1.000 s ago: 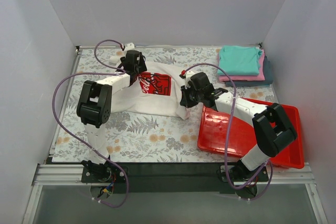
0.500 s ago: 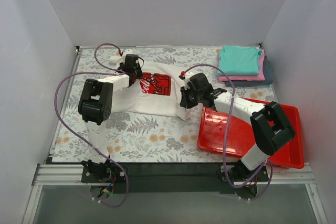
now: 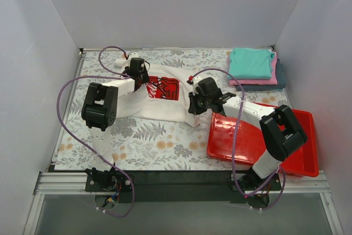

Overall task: Fold and stack the t-shirts
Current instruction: Flatten the tshirt out

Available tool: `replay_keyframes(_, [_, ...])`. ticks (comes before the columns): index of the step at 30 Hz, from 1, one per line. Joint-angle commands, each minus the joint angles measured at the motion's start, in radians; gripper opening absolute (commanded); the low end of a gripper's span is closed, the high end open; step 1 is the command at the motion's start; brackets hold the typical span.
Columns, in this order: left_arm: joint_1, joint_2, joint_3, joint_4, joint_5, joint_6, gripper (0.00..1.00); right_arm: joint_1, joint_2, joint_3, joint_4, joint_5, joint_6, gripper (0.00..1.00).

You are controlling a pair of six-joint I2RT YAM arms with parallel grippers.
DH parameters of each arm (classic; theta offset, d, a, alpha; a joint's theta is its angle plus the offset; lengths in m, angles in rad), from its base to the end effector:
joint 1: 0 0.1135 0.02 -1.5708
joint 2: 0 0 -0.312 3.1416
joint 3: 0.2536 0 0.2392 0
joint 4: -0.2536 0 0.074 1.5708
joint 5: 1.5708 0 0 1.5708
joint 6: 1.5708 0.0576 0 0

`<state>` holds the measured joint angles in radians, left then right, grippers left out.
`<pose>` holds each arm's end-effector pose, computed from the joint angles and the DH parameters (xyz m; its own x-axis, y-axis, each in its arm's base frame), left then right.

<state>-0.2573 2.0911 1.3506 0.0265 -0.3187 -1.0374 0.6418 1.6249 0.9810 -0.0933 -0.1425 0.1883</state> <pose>0.4724 -0.1057 0.1880 -0.3329 -0.7580 -0.5610 -0.5389 0.6411 -0.5464 0.2795 0.2191 0.2460 -0.6556 -0.2587 -0.7094 -0.5640 0.7924 0.2324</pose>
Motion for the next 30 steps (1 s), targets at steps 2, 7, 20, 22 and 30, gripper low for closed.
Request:
replay_keyframes(2, [0.004,-0.022,-0.010,0.007,0.035,0.028,0.49,0.004,0.007,0.018,0.033,-0.022,0.010,0.01])
replay_keyframes(7, [0.004,-0.014,-0.007,0.004,0.027,0.050,0.40,0.004,0.009,0.018,0.035,-0.023,0.010,0.01])
replay_keyframes(20, [0.004,-0.089,-0.033,-0.004,-0.026,0.043,0.00,0.004,0.010,0.019,0.032,-0.019,0.008,0.01])
replay_keyframes(22, [0.004,-0.124,-0.045,0.000,-0.043,0.045,0.00,0.004,0.010,0.018,0.033,0.000,0.008,0.01])
replay_keyframes(30, [0.035,-0.400,-0.241,0.015,-0.140,0.036,0.00,-0.011,-0.033,0.013,-0.002,0.135,0.016,0.01])
